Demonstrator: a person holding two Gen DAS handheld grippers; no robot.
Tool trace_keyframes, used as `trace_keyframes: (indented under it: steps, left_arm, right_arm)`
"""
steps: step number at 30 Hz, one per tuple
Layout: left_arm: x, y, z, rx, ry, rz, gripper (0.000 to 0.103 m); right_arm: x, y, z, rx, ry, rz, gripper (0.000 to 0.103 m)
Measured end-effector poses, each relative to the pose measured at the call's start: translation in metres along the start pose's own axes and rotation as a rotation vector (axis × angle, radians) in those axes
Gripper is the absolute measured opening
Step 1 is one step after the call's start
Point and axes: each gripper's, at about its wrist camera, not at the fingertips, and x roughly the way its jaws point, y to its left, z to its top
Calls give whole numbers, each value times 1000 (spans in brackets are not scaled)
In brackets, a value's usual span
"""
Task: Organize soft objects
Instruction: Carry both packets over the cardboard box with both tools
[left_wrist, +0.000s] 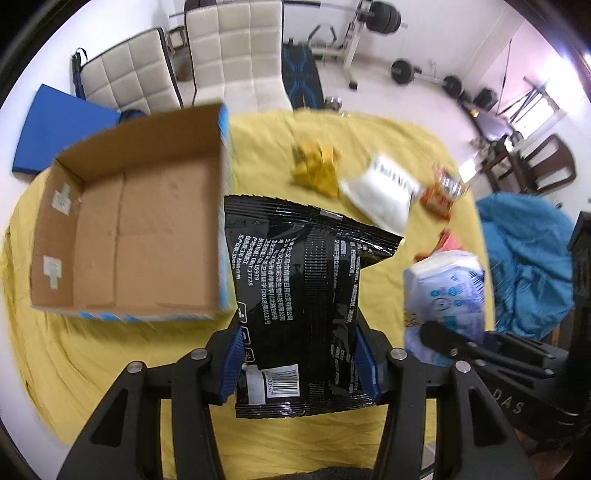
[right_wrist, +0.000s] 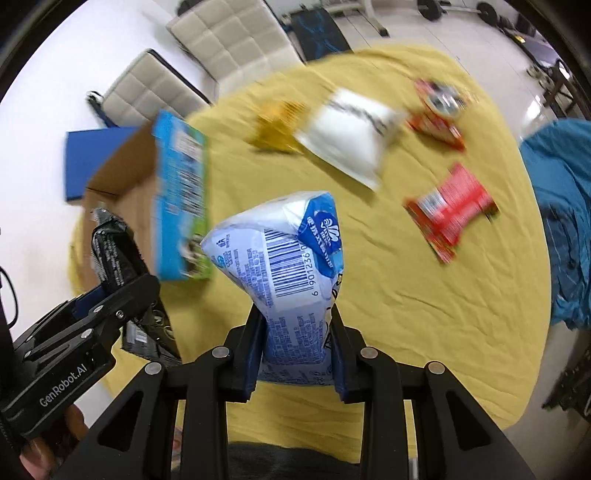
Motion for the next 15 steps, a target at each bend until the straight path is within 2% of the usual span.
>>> trace_keyframes:
  steps: [3, 7, 11, 15]
  left_arm:
    - [-25, 28, 7, -16, -28, -38, 49]
    - [-30, 82, 26, -57, -21, -78, 49]
    - [-18, 126, 56, -82, -10, -58, 49]
    - [11, 162, 87, -101, 35, -38, 49]
  right_arm:
    - [-12, 48, 8, -15, -39, 29, 33]
    - [-1, 114, 31, -40, -62, 51, 33]
    - [14, 166, 54, -53, -54, 59, 33]
    - [49, 213, 85, -73, -28, 33, 33]
